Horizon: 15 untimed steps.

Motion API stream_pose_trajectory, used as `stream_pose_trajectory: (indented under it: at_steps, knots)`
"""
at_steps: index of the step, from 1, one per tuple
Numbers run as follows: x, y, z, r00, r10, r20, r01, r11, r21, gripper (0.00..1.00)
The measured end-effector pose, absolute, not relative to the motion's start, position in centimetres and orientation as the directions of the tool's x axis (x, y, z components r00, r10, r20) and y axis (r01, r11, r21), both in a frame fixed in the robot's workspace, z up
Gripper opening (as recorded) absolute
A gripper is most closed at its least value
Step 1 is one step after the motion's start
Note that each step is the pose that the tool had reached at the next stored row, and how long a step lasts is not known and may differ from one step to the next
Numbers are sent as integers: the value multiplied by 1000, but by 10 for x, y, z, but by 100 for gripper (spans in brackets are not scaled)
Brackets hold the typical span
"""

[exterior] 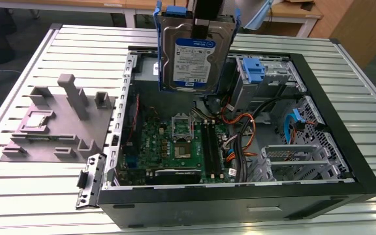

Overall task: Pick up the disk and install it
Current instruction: 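Pick up the disk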

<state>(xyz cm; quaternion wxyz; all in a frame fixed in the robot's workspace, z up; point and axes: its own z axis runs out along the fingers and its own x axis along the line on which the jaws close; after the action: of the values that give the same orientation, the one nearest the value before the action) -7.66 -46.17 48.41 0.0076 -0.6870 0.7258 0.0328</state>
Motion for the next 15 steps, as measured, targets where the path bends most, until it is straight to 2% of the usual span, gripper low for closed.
stream_pose_trajectory:
  at_steps: [15]
  knots:
    - [-77,-495,484,-56,-997,-56,-998,54,37,35]
